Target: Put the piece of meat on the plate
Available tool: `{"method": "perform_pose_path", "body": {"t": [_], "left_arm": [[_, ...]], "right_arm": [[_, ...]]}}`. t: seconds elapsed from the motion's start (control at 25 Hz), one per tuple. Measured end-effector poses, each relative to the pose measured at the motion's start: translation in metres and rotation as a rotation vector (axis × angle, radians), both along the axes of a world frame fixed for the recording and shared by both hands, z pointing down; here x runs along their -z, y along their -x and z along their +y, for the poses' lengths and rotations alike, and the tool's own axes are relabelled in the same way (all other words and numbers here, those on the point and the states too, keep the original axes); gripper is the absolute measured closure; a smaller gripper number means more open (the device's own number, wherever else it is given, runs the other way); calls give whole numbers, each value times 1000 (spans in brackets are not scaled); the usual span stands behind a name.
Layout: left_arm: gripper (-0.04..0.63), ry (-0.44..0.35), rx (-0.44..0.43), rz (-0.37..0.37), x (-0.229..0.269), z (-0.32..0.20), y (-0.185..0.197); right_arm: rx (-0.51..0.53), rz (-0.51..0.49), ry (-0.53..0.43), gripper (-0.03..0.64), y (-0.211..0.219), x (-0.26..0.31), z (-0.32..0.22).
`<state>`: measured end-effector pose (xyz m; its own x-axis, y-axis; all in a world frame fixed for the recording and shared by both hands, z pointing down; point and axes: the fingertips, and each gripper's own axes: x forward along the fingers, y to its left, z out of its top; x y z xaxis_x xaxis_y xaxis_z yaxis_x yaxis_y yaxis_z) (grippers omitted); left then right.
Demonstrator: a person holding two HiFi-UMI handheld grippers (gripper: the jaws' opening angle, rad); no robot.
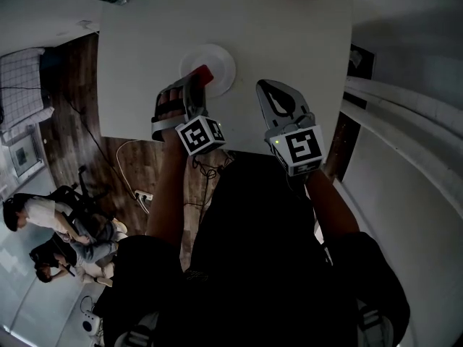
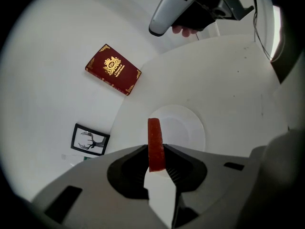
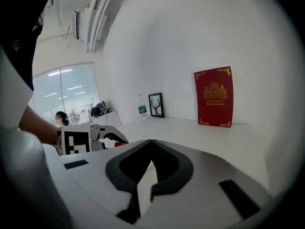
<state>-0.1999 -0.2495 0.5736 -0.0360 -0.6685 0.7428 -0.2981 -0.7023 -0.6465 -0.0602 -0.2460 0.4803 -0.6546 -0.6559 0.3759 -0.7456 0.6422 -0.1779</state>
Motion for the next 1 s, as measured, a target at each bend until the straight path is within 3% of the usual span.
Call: {"method": "perform_pose_path", "body": {"t": [0.56, 1.0], "left_arm": [[506, 77, -20, -69, -17, -11, 6], [506, 73, -49, -120, -16, -21, -1]], "right_arm": [[-37, 13, 4, 597, -12, -2, -3], [-52, 7, 1, 597, -21, 5, -10]]}}
